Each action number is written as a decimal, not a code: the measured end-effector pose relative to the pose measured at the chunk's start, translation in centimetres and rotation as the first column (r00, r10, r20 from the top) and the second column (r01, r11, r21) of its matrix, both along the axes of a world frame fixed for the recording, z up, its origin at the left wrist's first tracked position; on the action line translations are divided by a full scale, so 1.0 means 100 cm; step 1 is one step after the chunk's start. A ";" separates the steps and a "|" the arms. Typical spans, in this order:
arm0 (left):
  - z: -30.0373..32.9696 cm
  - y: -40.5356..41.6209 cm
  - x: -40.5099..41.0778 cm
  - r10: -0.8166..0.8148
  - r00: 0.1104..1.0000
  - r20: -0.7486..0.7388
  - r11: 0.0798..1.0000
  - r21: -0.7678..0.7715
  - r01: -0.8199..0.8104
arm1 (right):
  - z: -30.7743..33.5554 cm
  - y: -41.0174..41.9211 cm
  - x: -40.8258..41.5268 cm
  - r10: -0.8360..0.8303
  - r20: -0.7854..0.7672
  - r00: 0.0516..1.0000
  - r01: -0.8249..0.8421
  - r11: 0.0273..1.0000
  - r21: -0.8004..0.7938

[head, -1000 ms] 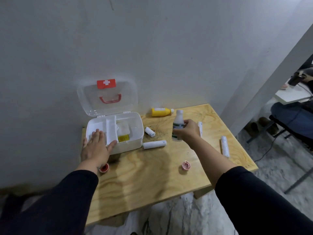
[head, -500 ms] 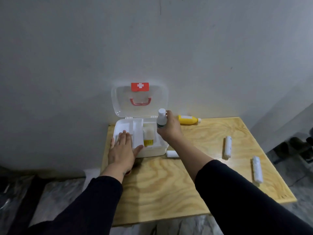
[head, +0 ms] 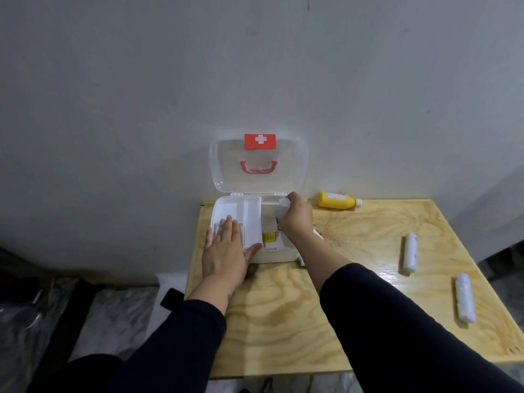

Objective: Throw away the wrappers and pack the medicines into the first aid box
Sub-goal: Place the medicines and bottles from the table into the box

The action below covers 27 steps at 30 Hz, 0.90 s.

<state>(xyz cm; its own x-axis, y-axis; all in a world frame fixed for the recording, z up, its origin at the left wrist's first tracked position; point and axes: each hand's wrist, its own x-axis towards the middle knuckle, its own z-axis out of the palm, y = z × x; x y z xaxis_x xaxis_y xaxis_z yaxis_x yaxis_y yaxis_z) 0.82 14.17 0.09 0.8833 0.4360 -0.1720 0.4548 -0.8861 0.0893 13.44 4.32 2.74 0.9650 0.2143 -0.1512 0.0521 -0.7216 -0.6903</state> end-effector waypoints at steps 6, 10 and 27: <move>-0.001 0.001 -0.001 -0.011 1.000 0.015 1.000 -0.005 0.011 | 0.007 -0.003 0.003 0.021 -0.014 1.000 -0.021 1.000 -0.016; 0.004 0.001 -0.002 -0.023 1.000 0.005 1.000 -0.010 0.023 | 0.015 -0.008 0.009 0.039 -0.017 0.999 -0.039 0.999 -0.013; 0.091 -0.060 0.111 -0.295 0.940 0.172 0.914 -0.235 0.330 | 0.028 -0.140 0.057 -0.014 0.049 0.999 0.021 0.988 -0.155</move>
<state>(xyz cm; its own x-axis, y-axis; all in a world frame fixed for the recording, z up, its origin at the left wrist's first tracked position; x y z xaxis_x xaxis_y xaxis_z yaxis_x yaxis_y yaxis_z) 11.95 8.21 9.14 0.9892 0.0901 -0.1155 0.1272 -0.9195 0.3719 19.15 -9.68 5.57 0.9753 0.1749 -0.1352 0.0686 -0.8211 -0.5667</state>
